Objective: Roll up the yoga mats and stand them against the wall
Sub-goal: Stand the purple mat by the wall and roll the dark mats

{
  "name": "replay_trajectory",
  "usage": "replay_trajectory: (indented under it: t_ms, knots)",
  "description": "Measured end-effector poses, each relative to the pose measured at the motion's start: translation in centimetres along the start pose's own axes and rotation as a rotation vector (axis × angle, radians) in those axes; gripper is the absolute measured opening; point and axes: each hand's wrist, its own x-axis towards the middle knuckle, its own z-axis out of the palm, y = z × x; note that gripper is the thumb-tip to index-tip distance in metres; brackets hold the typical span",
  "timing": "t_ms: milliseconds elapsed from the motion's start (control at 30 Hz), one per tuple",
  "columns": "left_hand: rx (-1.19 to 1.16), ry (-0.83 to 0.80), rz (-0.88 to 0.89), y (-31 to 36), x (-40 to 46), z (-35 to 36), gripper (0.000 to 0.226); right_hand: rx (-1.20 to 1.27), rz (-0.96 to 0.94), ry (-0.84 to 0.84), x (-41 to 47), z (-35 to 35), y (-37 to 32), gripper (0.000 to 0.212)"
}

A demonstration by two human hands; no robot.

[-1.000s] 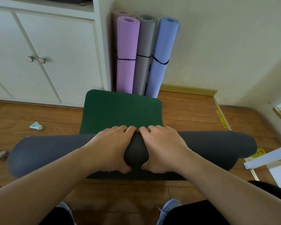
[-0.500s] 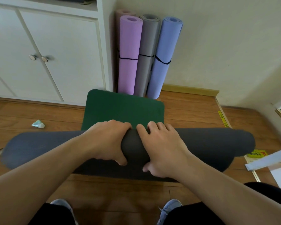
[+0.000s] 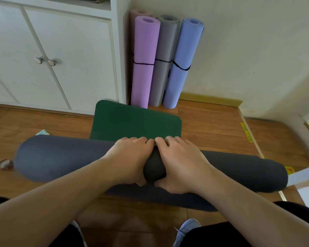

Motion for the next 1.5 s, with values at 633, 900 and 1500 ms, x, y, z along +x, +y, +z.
replay_trajectory:
  t_ms: [633,900,1500]
  knots:
    - [-0.015,0.047,0.003,-0.4,-0.4,0.1,0.084,0.027,0.033,-0.063,0.1,-0.7,0.1,0.093]
    - [-0.171,-0.091,-0.029,-1.5,-0.7,-1.0,0.089,-0.034,-0.021,-0.004,0.5,-0.4,-0.6,0.102]
    - [-0.124,-0.053,-0.030,-1.9,-0.6,-1.3,0.089,-0.030,0.035,-0.011,0.4,0.2,-0.3,0.111]
